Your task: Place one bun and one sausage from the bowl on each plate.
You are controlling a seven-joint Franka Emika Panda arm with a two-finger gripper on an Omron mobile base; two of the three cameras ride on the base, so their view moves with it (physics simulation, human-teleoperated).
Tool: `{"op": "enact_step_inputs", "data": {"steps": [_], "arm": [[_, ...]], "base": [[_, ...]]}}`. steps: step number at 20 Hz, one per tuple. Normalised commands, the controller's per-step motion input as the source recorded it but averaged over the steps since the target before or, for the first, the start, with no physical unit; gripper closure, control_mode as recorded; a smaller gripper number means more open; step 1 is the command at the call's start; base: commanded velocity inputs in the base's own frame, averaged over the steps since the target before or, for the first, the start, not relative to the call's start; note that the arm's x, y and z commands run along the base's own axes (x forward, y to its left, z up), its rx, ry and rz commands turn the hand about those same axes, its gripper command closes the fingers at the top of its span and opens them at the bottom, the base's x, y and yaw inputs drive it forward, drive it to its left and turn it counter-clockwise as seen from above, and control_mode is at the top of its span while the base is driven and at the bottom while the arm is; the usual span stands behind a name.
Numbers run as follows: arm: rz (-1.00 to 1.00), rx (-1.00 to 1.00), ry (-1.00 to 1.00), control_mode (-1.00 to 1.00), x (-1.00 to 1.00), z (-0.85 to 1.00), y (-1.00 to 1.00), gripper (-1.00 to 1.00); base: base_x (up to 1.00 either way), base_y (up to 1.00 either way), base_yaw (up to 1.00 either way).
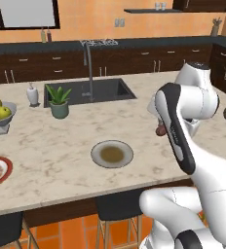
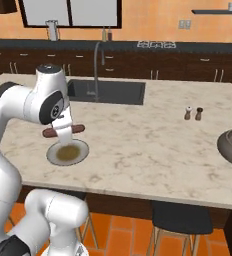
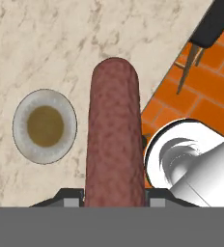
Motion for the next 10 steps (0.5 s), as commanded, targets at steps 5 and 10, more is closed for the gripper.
{"op": "enact_step_inputs", "data": {"steps": [5, 10], "arm": [[-0.13, 0.0, 0.03, -1.0, 0.75, -0.43, 0.58, 1.0], [-0.05, 0.0, 0.11, -1.0, 0.99, -1.0, 0.83, 1.0]], "base": [[0.0, 0.0, 0.0], [0.0, 0.0, 0.0]]}}
